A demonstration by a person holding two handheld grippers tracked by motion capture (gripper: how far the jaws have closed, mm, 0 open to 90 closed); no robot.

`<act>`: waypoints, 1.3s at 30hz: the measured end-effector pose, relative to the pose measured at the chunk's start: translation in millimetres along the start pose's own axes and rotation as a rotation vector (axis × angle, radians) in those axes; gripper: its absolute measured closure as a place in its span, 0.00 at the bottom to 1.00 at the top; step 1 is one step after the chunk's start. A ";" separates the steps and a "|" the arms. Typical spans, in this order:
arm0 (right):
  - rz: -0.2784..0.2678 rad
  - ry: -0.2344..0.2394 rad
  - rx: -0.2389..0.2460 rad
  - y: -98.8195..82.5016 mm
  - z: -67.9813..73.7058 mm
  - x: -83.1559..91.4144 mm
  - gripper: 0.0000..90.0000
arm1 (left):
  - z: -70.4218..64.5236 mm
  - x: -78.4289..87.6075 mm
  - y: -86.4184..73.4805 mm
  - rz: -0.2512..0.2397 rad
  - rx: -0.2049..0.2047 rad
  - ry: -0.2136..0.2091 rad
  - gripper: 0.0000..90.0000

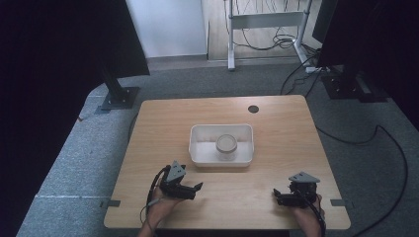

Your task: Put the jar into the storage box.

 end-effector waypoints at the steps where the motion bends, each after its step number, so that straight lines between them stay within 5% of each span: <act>1: 0.000 0.000 0.000 0.0 0.0 0.0 0.02 | 0.1 -0.1 -2.7 0.003 0.001 -0.001 0.06; 20: 0.000 0.001 0.001 -0.3 0.5 0.3 0.02 | 6.6 -1.7 -40.4 0.060 0.035 0.015 0.06; 39: -0.001 0.001 0.001 -0.4 0.8 0.5 0.02 | 16.0 0.5 -59.5 0.136 0.052 0.025 0.06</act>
Point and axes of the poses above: each handheld gripper's, and its own axes: x roughly backward along the jaws, y roughly out of its top, z roughly to its left, the point moved 9 cm from there along -x, roughly forward along the jaws, and after that the axes turned 10 degrees about y, right-handed, at the moved point
